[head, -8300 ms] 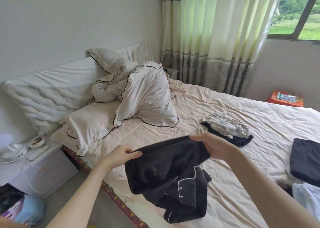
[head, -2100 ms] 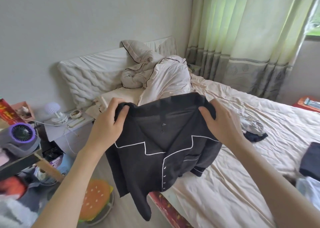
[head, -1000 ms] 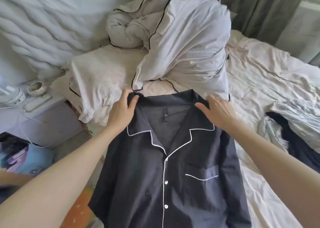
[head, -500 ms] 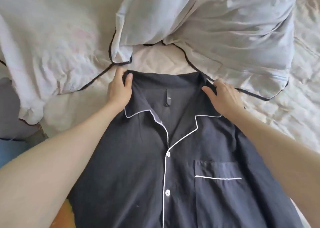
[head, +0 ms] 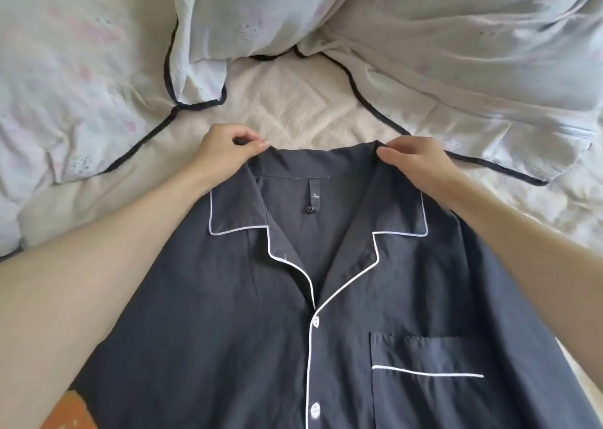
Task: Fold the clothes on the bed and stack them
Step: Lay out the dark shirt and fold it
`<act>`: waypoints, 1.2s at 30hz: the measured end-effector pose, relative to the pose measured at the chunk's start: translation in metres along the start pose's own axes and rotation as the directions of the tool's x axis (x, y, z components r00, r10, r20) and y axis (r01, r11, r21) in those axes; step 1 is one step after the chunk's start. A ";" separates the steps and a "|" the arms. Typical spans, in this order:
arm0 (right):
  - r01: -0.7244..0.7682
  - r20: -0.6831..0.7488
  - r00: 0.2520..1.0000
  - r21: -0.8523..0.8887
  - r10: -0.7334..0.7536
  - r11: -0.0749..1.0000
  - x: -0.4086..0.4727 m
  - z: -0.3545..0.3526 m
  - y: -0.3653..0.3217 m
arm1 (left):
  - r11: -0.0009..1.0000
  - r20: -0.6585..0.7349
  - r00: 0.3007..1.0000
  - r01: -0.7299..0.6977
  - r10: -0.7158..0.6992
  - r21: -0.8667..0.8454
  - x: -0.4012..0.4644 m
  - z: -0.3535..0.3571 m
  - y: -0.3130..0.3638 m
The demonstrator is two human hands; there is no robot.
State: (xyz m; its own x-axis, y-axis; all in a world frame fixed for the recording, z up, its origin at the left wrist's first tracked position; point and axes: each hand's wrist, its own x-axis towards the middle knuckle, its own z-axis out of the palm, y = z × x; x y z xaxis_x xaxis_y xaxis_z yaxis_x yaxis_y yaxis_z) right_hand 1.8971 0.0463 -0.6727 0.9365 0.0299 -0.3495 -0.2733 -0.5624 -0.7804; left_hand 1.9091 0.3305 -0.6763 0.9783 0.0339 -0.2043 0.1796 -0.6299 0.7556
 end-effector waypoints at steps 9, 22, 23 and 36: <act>0.042 -0.160 0.979 -0.439 -0.124 0.898 0.017 0.023 0.007 | 0.995 -0.097 0.993 0.075 -0.068 0.071 0.014 0.017 -0.009; 0.230 -0.169 0.901 -0.594 -0.398 0.771 -0.099 0.062 -0.014 | 0.973 -0.108 0.967 0.229 -0.230 -0.026 -0.107 -0.060 -0.055; 0.265 -0.149 0.894 -0.584 -0.422 0.767 -0.120 0.078 -0.018 | 0.971 -0.101 0.965 0.241 -0.240 -0.007 -0.122 -0.069 -0.062; 0.239 0.152 0.971 -0.639 -0.184 0.731 -0.230 0.203 -0.034 | 0.931 0.400 0.843 0.357 -0.359 0.082 -0.214 -0.107 -0.117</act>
State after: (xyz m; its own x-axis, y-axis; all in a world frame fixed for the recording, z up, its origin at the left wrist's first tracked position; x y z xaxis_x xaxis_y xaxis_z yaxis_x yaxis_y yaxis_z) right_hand 1.6461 0.2262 -0.6711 0.9261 0.2586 -0.2748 0.1646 -0.9322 -0.3224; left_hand 1.6895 0.4802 -0.6542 0.7193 -0.0560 -0.6925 0.5079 -0.6376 0.5792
